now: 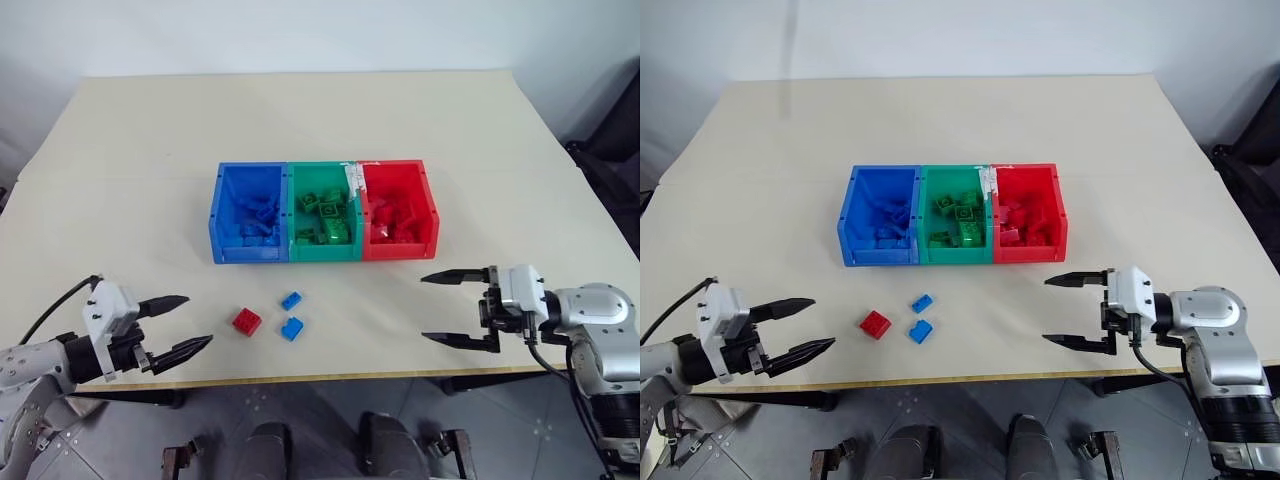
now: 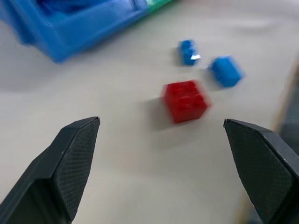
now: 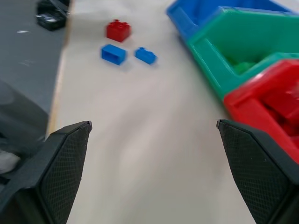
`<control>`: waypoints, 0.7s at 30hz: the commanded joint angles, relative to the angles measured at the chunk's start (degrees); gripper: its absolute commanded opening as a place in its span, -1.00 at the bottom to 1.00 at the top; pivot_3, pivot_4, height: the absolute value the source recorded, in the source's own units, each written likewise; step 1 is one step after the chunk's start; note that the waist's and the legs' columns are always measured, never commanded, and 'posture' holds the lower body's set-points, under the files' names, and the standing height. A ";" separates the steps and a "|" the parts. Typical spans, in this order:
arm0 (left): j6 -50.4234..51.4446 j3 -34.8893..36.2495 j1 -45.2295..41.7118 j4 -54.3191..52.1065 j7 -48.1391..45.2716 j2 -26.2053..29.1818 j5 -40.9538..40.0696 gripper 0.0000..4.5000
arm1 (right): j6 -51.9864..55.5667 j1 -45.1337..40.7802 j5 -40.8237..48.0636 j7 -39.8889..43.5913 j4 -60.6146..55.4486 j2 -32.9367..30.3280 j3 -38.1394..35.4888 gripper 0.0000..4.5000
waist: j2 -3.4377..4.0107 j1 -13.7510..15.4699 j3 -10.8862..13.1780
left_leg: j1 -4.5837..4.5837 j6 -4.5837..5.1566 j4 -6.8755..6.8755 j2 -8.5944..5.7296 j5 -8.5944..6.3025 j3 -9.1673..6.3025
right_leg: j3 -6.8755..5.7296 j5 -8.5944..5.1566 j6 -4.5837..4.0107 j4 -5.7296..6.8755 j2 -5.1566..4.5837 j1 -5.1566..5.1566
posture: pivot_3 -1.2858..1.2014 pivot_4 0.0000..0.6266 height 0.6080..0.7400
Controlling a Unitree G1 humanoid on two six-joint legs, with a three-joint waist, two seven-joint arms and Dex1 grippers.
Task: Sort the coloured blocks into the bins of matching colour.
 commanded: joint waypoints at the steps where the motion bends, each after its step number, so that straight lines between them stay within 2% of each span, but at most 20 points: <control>1: 9.49 -3.90 -4.47 -8.53 5.66 1.95 -3.08 1.00 | -1.04 0.06 0.30 -2.29 -0.79 0.15 -1.36 0.99 | 0.00 0.49 0.00 | 0.01 0.00 0.01 -0.01 0.00 0.00 | 0.02 0.00 0.00 0.00 0.00 0.00 | 0.03 -0.52 1.00; 5: 20.08 -13.02 -14.54 -14.94 13.84 0.22 -4.99 1.00 | -1.38 -0.78 -0.30 -4.88 -0.55 1.00 -0.71 0.99 | 0.01 0.88 0.00 | 0.04 -0.03 -0.01 -0.02 0.02 0.00 | 0.03 0.00 0.00 0.03 0.01 0.00 | 0.03 -0.52 1.00; 10: 29.90 -22.32 -21.60 -17.70 21.29 -1.97 -3.07 1.00 | -0.48 -0.51 -0.07 -6.08 -2.73 1.11 0.30 0.99 | 0.01 0.75 0.00 | 0.04 -0.04 -0.01 -0.05 0.02 0.00 | 0.05 0.01 0.00 0.03 0.01 0.02 | 0.03 -0.52 1.00; 16: 36.54 -30.76 -25.36 -16.86 30.37 -7.27 2.26 1.00 | 1.20 0.65 0.57 -7.77 -6.56 0.79 0.15 0.99 | 0.00 0.97 0.00 | 0.03 -0.05 0.02 -0.07 0.03 0.00 | 0.06 0.01 0.00 0.01 0.01 0.02 | 0.03 -0.52 1.00; 21: 36.24 -33.20 -26.45 -15.69 31.44 -10.14 4.24 1.00 | 1.85 3.06 0.57 -8.99 -8.59 0.24 -0.87 0.99 | 0.00 1.80 -0.01 | 0.06 -0.06 0.08 -0.08 0.03 -0.02 | 0.06 0.01 0.00 0.01 0.01 0.08 | 0.03 -0.52 1.00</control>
